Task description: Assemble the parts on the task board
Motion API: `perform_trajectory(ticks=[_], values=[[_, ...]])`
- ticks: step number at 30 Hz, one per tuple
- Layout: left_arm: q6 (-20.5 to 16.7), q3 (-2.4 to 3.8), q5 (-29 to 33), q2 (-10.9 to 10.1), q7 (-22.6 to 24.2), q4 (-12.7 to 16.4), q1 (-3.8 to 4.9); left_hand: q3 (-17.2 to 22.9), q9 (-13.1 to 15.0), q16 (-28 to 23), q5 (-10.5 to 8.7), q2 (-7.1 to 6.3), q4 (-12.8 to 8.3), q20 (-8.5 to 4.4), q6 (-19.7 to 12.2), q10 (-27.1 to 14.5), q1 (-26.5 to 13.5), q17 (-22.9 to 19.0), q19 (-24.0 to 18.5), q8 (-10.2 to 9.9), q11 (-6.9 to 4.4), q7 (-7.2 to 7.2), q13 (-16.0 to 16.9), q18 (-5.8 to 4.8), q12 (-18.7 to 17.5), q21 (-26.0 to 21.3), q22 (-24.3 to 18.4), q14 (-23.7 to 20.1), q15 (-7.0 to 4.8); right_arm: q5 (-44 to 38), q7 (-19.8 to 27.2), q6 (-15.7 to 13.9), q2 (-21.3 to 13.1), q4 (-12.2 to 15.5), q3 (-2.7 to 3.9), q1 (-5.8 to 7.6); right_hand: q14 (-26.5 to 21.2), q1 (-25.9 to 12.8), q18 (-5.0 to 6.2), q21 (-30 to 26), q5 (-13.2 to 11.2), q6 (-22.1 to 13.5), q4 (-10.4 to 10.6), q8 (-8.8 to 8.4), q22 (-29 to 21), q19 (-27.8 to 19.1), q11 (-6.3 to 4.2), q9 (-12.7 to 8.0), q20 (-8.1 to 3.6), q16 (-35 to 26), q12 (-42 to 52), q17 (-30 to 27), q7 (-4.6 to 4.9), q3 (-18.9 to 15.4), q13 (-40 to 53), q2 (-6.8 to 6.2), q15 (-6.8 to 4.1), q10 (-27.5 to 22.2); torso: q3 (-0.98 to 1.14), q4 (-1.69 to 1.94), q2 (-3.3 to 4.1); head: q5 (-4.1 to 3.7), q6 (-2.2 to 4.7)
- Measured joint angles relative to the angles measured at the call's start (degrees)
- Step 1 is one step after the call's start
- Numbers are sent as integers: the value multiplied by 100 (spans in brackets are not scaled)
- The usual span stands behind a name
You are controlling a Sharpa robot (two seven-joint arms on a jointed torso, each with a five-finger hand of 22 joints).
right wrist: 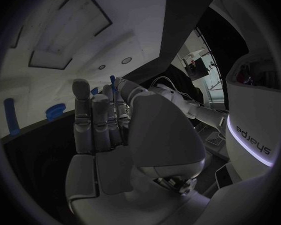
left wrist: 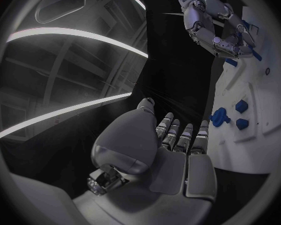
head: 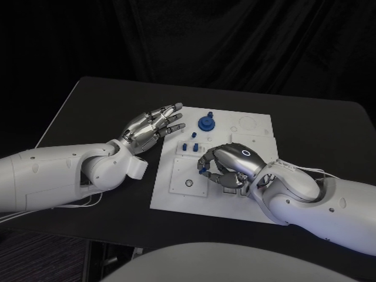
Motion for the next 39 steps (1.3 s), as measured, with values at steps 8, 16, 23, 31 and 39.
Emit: perform_trajectory(ticks=[8, 16, 23, 31, 39], values=[[5, 0, 0, 19, 0, -15, -5, 0, 0, 0, 0, 0, 0, 0, 0, 0, 0, 0, 0, 0, 0, 0, 0, 0, 0, 0, 5, 0, 0, 6, -61, 113, 104, -142, 0, -44, 0, 0, 0, 0, 0, 0, 0, -1, 0, 0, 1, 8, 0, 0, 0, 14, 0, 0, -1, 0, 0, -1, -2, 2, 0, 13, 0], [9, 0, 0, 20, 0, -21, -15, 0, -1, 0, 0, 0, 0, 0, 0, 0, 0, -1, 0, 0, 0, 0, -1, 0, 0, 0, 10, 0, 0, 10, -116, 162, 183, -275, 0, -82, 0, 17, 0, -12, 0, 0, 0, -2, 0, 0, 1, 15, 0, 0, -20, 14, 0, 0, -1, -17, 0, -1, -7, -6, -10, 38, 0], [12, 0, 0, 23, 0, -33, -20, 0, -1, 0, 0, 0, 0, 0, 0, 0, 0, -1, 0, 0, 0, 0, -1, 0, 0, 0, 15, 0, 0, 13, -140, 163, 224, -358, 5, -91, -1, 23, 0, -68, -23, -1, 0, -1, 0, 0, 1, 36, 0, 0, -54, -3, 0, 0, -15, -23, -1, -1, -5, 2, -12, 38, 0], [19, 0, 0, 27, 0, -41, -25, 15, -1, 0, 0, 0, 16, 0, -1, 0, 0, -1, -1, 0, 0, 0, -2, 0, 0, 0, 15, 0, 0, 14, -145, 141, 247, -399, 7, -94, -1, 23, 1, -68, -23, -1, 0, -2, 0, 0, 1, 35, 0, 0, -54, -9, -1, 0, -16, -23, -1, -1, -3, 3, -10, 52, 0], [31, 0, 19, 32, 0, -47, -33, 15, -2, 0, 0, 0, 16, 0, -1, 0, 0, -1, 0, 0, 0, 0, -2, 0, 0, 0, 14, 0, 0, 14, -146, 140, 280, -441, 7, -99, -1, 23, 2, -89, -23, -2, 0, -2, 1, 0, 2, 32, 0, -1, -54, -9, -2, 0, -24, -23, -1, -1, -3, 2, -6, 50, 0]])
